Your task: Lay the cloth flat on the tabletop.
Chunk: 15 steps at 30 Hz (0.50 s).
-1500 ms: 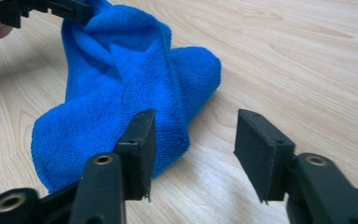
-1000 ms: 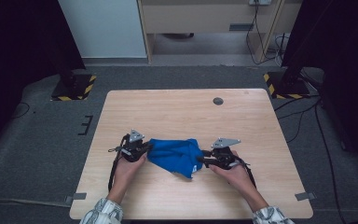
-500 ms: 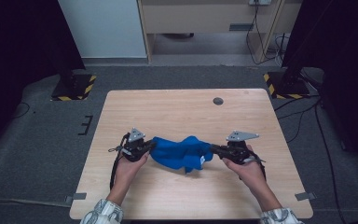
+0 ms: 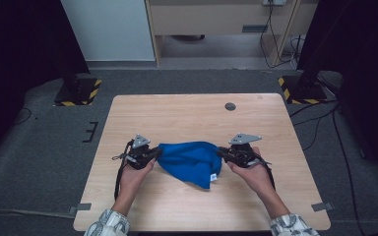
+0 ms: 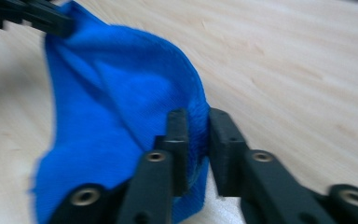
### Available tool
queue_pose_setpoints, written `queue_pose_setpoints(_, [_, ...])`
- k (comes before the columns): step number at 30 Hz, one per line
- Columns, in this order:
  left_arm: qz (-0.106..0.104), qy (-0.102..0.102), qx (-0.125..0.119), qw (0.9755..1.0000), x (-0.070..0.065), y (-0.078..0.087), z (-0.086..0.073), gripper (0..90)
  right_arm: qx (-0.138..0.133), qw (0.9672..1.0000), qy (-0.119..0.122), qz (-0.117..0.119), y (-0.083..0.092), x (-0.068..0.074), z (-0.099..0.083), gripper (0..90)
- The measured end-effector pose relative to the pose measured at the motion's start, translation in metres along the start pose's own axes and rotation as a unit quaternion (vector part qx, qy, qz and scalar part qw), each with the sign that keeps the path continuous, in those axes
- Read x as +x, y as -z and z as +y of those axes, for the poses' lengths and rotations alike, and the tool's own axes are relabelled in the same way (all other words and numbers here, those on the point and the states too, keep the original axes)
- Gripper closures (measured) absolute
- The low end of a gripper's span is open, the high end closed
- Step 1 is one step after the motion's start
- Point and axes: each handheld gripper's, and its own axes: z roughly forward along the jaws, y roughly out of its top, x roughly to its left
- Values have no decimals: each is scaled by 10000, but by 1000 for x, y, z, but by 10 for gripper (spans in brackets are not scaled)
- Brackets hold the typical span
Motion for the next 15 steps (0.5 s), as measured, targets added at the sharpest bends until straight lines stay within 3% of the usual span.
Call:
queue_pose_setpoints(3, [81, -46, 149, 9998, 5, -3, -4, 813, 110, 9999, -35, -44, -12, 2, -9, 615])
queue_pose_setpoints(7, [142, -38, 196, 9997, 10, -5, -7, 809, 159, 9998, 0, -89, -10, 7, -14, 487])
queue_pose_setpoints(15, [251, -139, 296, 9991, 12, -8, -9, 809, 189, 9998, -17, 84, -9, 16, -27, 387])
